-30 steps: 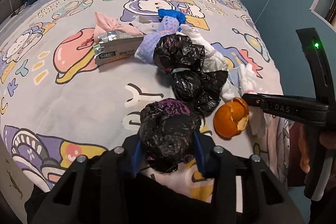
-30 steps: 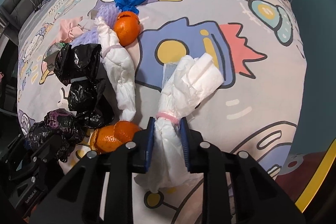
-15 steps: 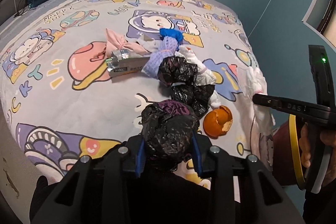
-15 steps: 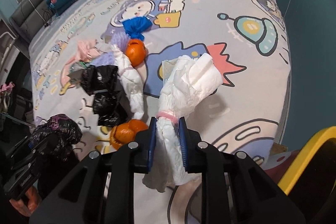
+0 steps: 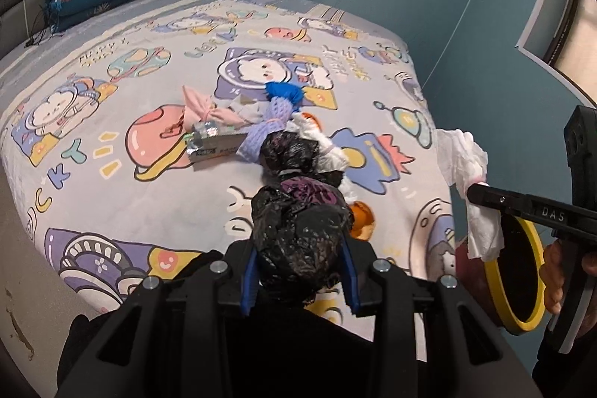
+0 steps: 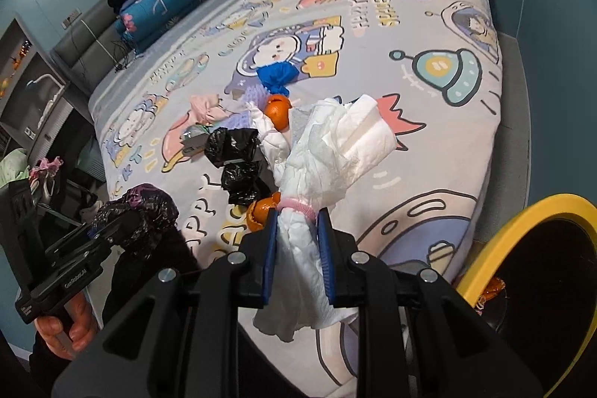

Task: Collect trash
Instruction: 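Carry the black bag and white tissue over the bin with both tools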

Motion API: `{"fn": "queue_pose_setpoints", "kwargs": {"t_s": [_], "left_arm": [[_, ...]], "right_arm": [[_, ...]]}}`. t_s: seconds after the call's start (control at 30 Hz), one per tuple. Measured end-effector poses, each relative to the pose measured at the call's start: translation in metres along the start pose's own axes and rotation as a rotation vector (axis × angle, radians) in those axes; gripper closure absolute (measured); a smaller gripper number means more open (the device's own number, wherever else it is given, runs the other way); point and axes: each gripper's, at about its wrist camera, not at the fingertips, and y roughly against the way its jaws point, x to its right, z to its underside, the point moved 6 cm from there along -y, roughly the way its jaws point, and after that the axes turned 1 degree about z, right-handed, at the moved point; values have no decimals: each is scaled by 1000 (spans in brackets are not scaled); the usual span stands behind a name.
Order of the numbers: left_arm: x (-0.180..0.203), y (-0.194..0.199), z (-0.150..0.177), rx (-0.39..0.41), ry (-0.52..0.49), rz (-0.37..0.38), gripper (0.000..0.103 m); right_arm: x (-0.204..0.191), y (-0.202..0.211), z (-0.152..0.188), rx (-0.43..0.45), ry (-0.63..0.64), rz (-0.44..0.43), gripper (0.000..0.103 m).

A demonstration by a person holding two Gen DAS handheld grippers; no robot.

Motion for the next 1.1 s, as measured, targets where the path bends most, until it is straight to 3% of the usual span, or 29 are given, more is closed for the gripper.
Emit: {"fn": "queue_pose_setpoints", "kwargs": {"t_s": [0.63,1.1], "left_arm": [[79,19,-2,-5,-59,124,70],[173,9,-8,-36,-185,250,70]], "right_arm": [[45,83,3,131,-76,-26,83],[109,138,4,219,-169,68,83]]}}
